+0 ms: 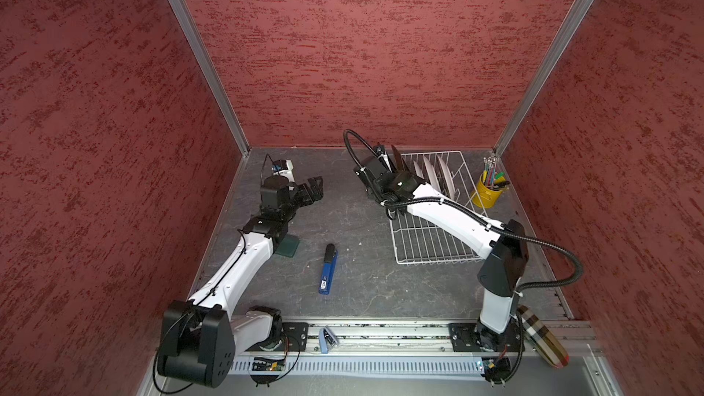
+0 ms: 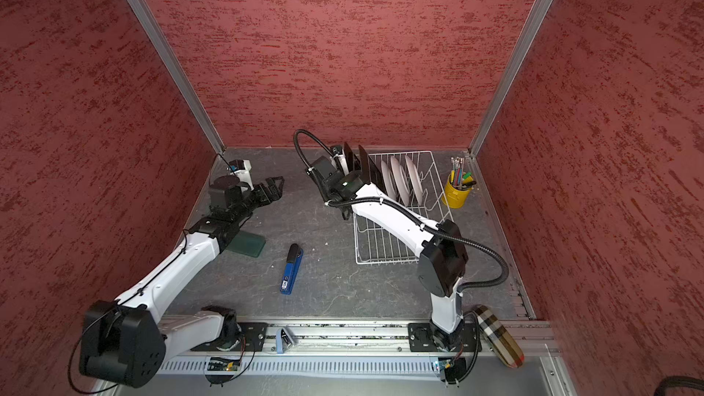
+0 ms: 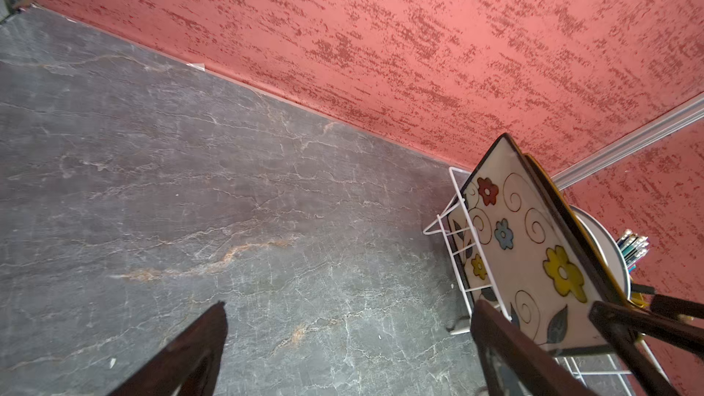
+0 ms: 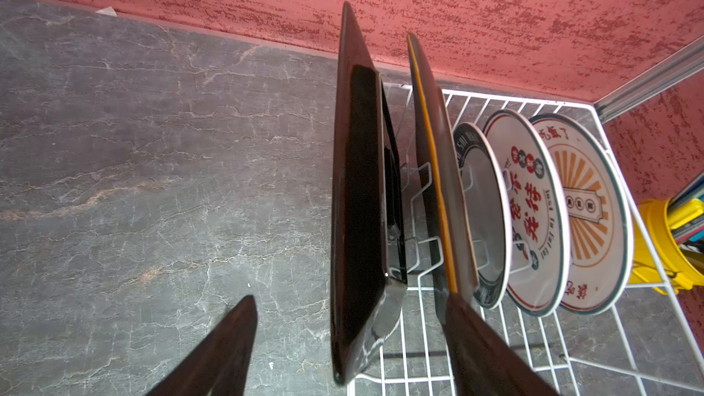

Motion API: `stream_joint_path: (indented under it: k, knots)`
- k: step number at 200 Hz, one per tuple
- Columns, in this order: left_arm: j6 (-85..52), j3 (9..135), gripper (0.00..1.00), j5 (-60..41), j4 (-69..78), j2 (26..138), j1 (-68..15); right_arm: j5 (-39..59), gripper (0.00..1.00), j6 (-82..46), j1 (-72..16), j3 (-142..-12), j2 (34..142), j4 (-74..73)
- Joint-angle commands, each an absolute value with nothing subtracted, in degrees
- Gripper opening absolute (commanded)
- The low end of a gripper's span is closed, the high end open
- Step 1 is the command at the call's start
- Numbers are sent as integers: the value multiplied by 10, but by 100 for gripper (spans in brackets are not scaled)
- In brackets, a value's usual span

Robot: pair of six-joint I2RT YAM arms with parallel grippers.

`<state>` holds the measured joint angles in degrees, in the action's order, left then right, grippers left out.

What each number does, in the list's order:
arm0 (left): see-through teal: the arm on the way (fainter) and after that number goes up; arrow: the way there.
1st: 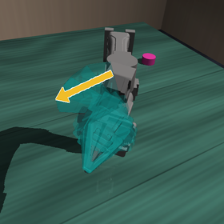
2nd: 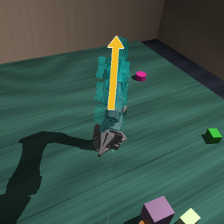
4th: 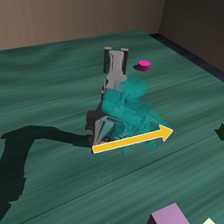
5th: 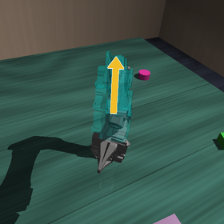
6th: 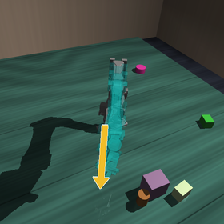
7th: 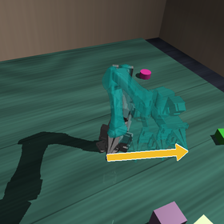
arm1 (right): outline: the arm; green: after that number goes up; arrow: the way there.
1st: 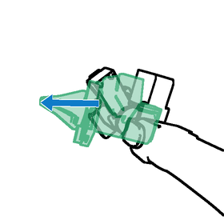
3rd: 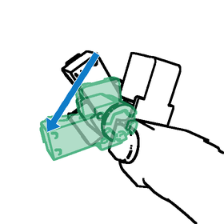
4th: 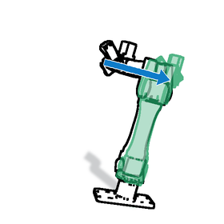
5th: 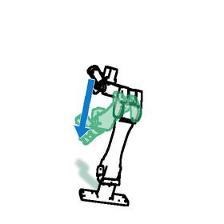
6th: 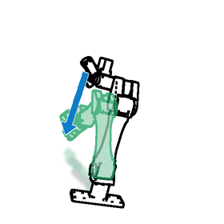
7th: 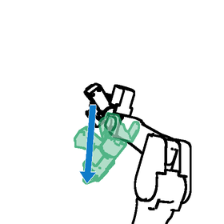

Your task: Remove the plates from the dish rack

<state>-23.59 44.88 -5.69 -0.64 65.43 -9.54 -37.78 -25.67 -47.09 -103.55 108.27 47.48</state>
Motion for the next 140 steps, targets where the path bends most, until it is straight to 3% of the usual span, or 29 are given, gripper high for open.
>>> stream_joint_path:
  k: [1,82,140]
  knots:
    - [-255,446,99,-46,-23,624,-94,-395,75,-259,-469,-1067,1103,494]
    - [-292,415,100,-57,5,626,-103,-475,66,-244,-461,-1176,1189,584]
    - [-295,421,99,-56,6,636,-115,-472,55,-222,-451,-1200,1210,589]
